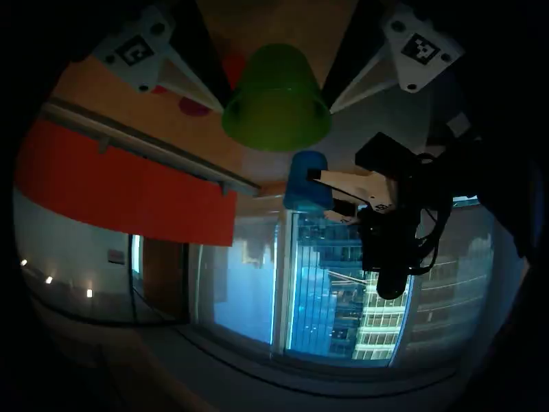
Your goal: Pour water
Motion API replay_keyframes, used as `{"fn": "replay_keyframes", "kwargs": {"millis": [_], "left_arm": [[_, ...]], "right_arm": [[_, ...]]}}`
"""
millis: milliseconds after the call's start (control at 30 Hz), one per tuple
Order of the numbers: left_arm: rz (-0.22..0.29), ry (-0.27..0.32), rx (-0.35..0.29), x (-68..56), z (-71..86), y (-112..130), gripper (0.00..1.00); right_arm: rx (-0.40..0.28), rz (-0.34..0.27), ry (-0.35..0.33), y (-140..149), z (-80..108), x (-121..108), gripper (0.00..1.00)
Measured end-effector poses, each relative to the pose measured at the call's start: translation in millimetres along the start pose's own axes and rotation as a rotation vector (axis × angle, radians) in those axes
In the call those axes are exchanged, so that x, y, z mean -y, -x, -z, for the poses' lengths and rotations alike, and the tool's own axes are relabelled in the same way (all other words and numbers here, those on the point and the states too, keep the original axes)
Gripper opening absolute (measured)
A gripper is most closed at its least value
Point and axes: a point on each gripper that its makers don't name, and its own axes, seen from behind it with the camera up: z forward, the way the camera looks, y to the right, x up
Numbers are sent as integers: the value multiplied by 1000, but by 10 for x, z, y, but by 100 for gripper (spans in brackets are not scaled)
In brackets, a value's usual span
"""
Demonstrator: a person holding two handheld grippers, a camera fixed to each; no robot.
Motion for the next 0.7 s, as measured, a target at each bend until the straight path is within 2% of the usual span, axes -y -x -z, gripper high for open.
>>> {"fn": "replay_keyframes", "kwargs": {"millis": [167, 700], "left_arm": [[-33, -9, -12, 5, 16, -73, 82], [-185, -47, -18, -25, 10, -296, 82]], "right_arm": [[-1, -8, -8, 11, -24, 7, 88], [-3, -6, -25, 40, -157, 57, 88]]}}
